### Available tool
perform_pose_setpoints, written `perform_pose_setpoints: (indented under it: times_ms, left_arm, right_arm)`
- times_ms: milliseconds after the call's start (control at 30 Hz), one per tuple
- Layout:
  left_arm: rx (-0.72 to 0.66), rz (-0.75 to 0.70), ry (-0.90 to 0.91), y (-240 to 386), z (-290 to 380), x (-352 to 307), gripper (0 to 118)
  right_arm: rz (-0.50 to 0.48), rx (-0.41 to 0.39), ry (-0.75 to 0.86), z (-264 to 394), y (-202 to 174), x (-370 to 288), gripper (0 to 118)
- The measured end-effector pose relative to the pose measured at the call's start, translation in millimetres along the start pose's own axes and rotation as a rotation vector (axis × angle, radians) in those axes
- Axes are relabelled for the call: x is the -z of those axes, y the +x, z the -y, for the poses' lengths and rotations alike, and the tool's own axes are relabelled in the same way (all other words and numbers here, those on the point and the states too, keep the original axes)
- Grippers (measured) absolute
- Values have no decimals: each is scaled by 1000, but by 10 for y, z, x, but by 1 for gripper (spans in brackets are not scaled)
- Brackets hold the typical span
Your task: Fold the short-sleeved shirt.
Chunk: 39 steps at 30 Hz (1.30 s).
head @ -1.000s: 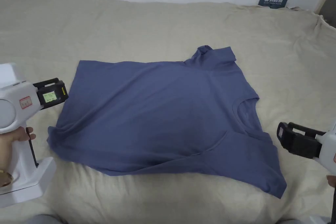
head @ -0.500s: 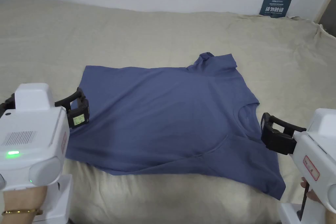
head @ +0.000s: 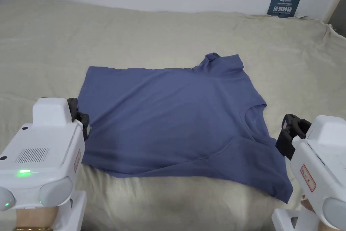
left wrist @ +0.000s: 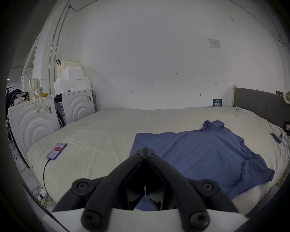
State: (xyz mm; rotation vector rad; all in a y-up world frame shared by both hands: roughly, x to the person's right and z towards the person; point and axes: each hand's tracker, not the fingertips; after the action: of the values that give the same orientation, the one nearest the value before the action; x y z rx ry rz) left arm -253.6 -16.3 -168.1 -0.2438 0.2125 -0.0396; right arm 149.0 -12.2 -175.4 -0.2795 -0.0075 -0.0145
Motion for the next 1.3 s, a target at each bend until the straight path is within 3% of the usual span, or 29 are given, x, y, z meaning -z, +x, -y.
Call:
perform_pose_setpoints:
  times_ms: [800, 933, 1000, 1067, 1100, 1133, 1167, 1200, 1233, 1300]
  left_arm:
    - [1, 30, -20, 52, 12, -43, 0]
    - [-2, 40, -134, -24, -94, 50, 1]
    - [-24, 54, -212, -108, -146, 146, 17]
    - [-49, 38, -308, -187, -189, 249, 54]
    - [-50, 47, -354, -224, -200, 298, 54]
    - [-51, 54, -397, -266, -199, 350, 62]
    - [-43, 40, -442, -290, -179, 407, 76]
    - [-36, 31, -474, -308, -158, 451, 98]
    - [-27, 27, -525, -326, -134, 492, 108]
    - [-41, 37, -609, -372, -78, 580, 112]
  right_arm:
    - [-9, -13, 12, -39, -74, -10, 0]
    - [-14, -18, 10, -51, -84, -1, 0]
    - [-17, -18, 8, -56, -86, 6, 0]
    - [-18, -16, 6, -58, -90, 9, 0]
    - [-18, -15, 6, -56, -91, 12, 0]
    - [-19, -14, 5, -53, -92, 16, 0]
    - [-20, -12, 3, -48, -92, 22, 0]
    - [-21, -11, 1, -43, -94, 25, 0]
    - [-22, -12, -1, -37, -96, 28, 0]
    - [-23, -10, -7, -29, -102, 29, 0]
